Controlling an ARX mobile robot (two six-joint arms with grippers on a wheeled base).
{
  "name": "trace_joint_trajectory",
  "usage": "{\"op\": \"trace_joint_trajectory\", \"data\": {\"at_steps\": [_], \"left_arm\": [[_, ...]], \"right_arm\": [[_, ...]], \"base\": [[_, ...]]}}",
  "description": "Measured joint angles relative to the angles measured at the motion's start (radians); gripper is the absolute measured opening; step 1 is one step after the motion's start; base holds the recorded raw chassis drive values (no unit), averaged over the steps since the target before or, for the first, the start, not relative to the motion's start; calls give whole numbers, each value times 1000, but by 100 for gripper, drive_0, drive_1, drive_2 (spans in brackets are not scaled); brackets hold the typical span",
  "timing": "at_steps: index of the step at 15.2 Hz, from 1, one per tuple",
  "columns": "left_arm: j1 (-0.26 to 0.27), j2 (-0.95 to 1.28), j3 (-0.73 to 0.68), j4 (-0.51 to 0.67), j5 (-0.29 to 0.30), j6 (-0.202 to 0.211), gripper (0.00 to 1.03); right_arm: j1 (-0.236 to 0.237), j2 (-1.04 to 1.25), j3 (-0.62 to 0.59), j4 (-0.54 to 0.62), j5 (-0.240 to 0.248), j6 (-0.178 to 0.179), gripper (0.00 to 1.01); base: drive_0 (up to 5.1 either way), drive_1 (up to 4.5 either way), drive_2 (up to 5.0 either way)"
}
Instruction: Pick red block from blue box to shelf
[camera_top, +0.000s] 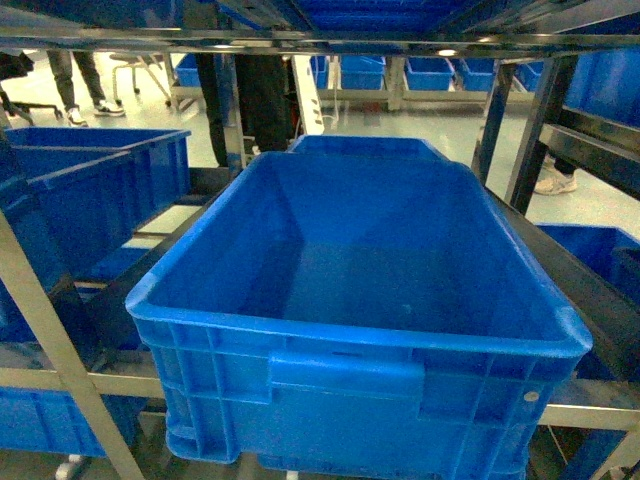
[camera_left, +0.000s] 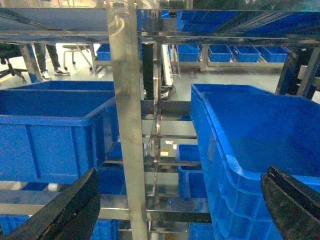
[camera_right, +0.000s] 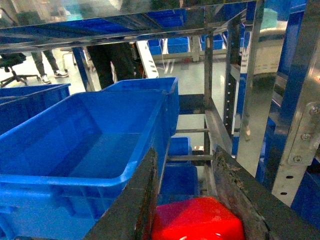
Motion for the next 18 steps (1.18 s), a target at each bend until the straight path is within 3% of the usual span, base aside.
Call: {"op": "trace_joint_trajectory", "data": {"at_steps": [18], "left_arm": [[0, 0, 0, 0, 0, 0, 98]], "right_arm": [[0, 0, 0, 0, 0, 0, 28]], "base": [[0, 0, 0]]}}
